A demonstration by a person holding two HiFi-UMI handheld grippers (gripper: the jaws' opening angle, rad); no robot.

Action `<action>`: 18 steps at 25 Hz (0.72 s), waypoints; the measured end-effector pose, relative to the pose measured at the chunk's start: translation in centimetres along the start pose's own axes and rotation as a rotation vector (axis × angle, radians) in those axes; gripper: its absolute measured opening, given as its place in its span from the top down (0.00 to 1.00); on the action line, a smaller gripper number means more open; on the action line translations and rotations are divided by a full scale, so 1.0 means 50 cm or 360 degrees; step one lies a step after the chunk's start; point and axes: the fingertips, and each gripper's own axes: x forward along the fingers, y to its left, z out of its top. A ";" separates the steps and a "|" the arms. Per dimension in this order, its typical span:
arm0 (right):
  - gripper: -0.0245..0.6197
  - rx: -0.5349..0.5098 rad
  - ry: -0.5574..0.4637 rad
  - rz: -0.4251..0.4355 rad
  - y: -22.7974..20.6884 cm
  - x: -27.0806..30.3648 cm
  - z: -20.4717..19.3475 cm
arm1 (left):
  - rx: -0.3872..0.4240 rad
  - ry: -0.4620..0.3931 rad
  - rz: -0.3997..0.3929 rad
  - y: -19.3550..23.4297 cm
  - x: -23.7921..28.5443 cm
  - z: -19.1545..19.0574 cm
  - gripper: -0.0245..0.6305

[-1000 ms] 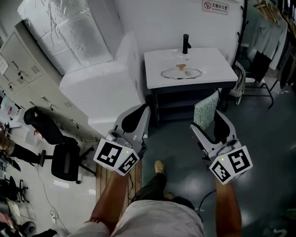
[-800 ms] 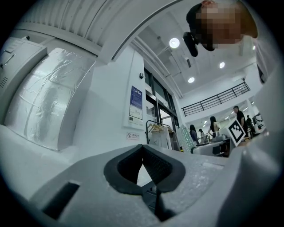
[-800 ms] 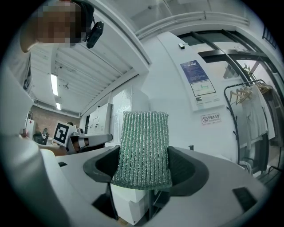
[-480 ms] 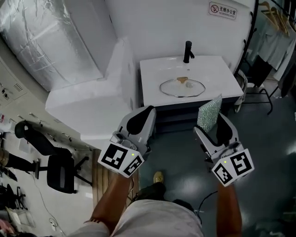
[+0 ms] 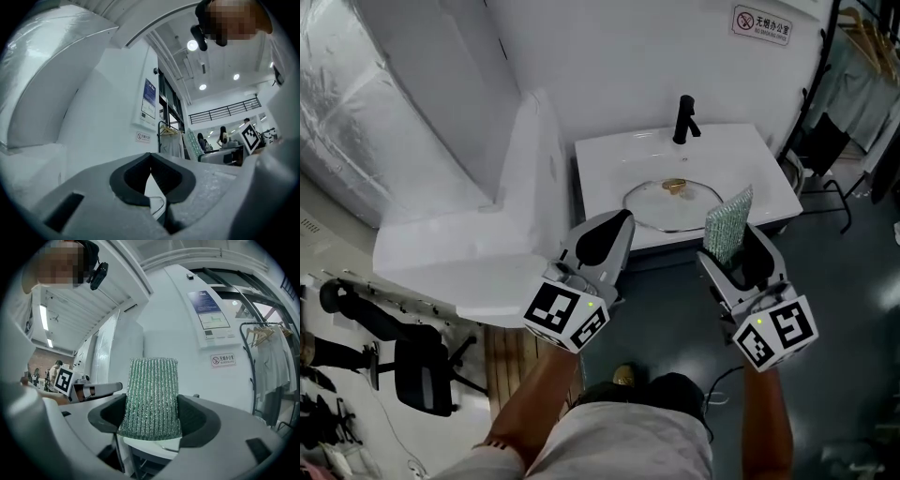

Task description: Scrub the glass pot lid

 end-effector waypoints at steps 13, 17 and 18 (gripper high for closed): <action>0.44 -0.0078 0.0100 0.0118 -0.079 0.147 -0.026 | -0.0102 0.0118 0.0124 0.108 0.090 -0.082 0.94; 0.44 -0.0063 0.0129 0.0203 -0.124 0.200 -0.047 | -0.0128 0.0205 0.0211 0.147 0.133 -0.121 0.94; 0.44 -0.0059 0.0132 0.0225 -0.137 0.213 -0.051 | -0.0138 0.0229 0.0233 0.157 0.144 -0.132 0.94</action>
